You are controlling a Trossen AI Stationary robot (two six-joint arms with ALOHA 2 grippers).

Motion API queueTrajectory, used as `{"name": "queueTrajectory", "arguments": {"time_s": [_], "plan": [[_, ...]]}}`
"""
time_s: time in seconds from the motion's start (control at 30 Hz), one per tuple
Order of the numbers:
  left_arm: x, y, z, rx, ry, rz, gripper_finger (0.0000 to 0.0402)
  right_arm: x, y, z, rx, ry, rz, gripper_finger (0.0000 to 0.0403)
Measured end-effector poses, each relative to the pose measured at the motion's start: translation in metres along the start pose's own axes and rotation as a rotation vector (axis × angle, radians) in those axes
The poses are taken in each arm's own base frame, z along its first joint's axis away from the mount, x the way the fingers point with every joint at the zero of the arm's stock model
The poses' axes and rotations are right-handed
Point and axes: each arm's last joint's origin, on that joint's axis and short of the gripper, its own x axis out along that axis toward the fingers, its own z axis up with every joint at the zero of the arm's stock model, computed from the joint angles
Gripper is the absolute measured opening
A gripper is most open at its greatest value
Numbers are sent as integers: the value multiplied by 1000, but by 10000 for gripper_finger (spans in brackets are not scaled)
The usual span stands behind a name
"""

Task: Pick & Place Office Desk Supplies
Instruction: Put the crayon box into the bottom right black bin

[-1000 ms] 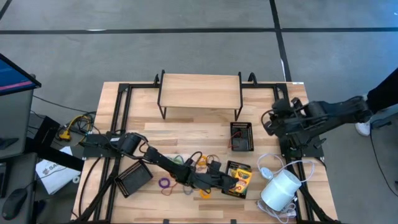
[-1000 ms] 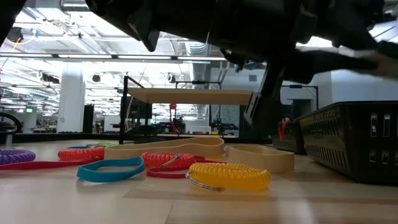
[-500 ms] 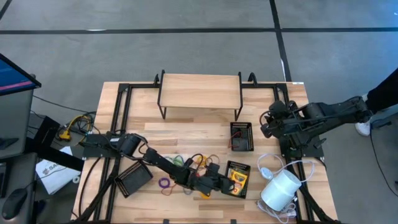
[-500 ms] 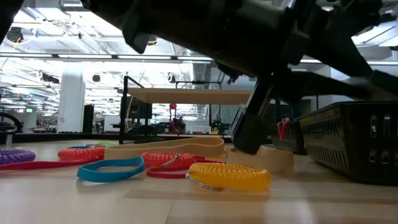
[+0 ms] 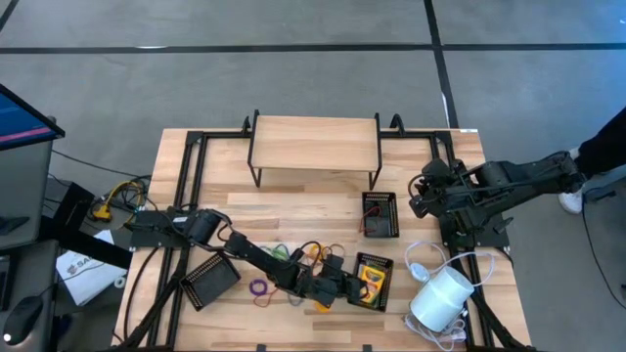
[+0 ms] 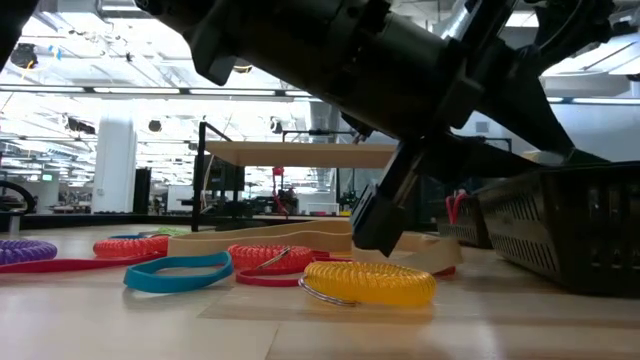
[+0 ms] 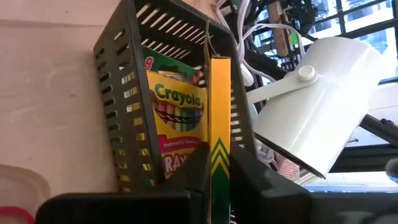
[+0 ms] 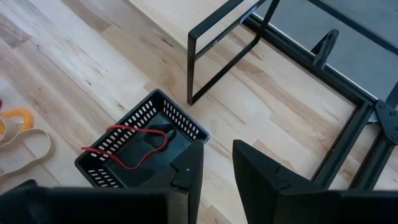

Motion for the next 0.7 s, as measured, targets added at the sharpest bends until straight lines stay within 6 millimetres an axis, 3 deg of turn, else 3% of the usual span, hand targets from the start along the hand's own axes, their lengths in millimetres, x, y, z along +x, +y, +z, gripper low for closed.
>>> {"name": "queueTrajectory", "arguments": {"time_s": [0.7], "plan": [[2,3,4,15,-13,31,28,0,0,0,-2,0,1,84]]}}
